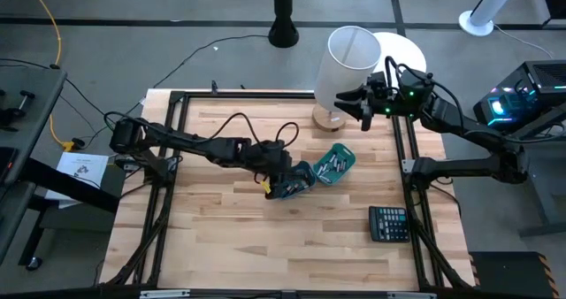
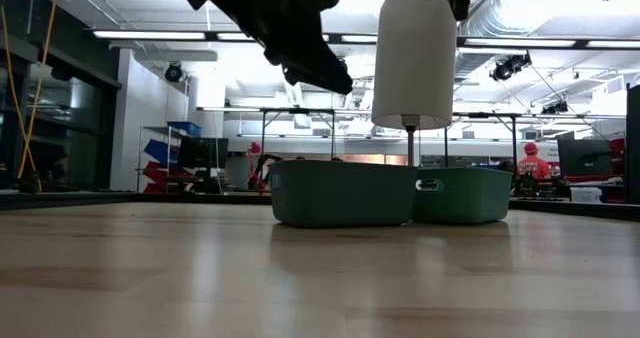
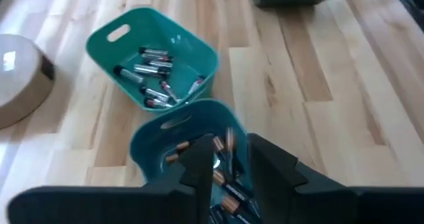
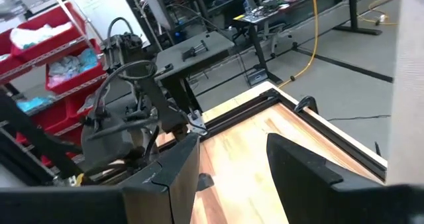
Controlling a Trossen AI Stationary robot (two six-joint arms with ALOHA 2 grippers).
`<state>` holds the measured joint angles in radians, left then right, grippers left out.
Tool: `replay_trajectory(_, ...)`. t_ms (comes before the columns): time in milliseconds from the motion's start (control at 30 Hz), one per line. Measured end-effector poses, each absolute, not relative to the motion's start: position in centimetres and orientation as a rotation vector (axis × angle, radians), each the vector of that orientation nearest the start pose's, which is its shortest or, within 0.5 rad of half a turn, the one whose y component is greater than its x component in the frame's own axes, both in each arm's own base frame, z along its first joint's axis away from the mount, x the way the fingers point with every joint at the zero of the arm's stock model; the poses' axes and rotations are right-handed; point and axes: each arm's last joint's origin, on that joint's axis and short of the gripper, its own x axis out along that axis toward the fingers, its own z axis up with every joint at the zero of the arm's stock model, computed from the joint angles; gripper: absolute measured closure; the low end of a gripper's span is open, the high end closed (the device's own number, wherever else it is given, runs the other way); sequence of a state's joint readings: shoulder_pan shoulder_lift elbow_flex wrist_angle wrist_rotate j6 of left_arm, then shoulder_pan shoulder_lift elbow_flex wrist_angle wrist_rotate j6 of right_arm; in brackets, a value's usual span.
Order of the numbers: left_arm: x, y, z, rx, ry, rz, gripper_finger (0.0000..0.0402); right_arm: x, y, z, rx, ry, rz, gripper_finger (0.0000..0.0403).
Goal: Sort batteries
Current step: Put the black battery into the blue bin, then adjust the bins to the center of the table
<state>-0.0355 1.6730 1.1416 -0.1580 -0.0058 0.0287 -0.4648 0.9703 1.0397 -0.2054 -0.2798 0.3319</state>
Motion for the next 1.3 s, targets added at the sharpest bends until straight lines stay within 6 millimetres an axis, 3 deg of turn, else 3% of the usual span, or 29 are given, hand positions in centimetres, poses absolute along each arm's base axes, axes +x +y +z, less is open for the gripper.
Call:
replay_trajectory(167,36.2,-1.2,23.1,0.054,0.703,0.039,0.0290,18.8,-8.5,38.5,0.352,0.101,-0.184,0.0231)
replay_trajectory(400,35.4,1.2,25.0,0.121,0.896,0.249,0.0284,18.6,-7.9,37.8,0.444,0.176,-0.170,0.0231)
replay_trajectory(533,34.0,2.8,24.8,0.124,1.019,0.238,0.0306,19.0,-6.6,36.7,0.525,0.291,-0.159,0.0231)
replay_trajectory(667,31.6,3.5,24.3,0.044,1.002,0.161,0.0360,20.2,-4.5,35.3,0.573,0.406,-0.241,0.0234)
replay_trajectory(733,30.0,3.4,23.6,-0.005,0.968,0.135,0.0389,21.1,-3.3,34.3,0.596,0.473,-0.301,0.0247)
replay_trajectory(800,28.2,3.0,23.0,-0.061,0.917,0.130,0.0394,22.1,-1.9,33.1,0.630,0.542,-0.347,0.0276)
replay_trajectory(967,23.8,1.2,21.2,-0.181,0.811,0.137,0.0399,24.8,2.4,29.1,0.713,0.779,-0.369,0.0388)
replay_trajectory(1133,21.5,-0.3,20.2,-0.289,0.729,0.158,0.0401,26.9,5.7,25.1,0.766,1.009,-0.335,0.0399)
replay_trajectory(1300,21.1,-1.2,19.6,-0.292,0.720,0.231,0.0401,28.9,5.7,21.5,0.710,1.104,-0.418,0.0402)
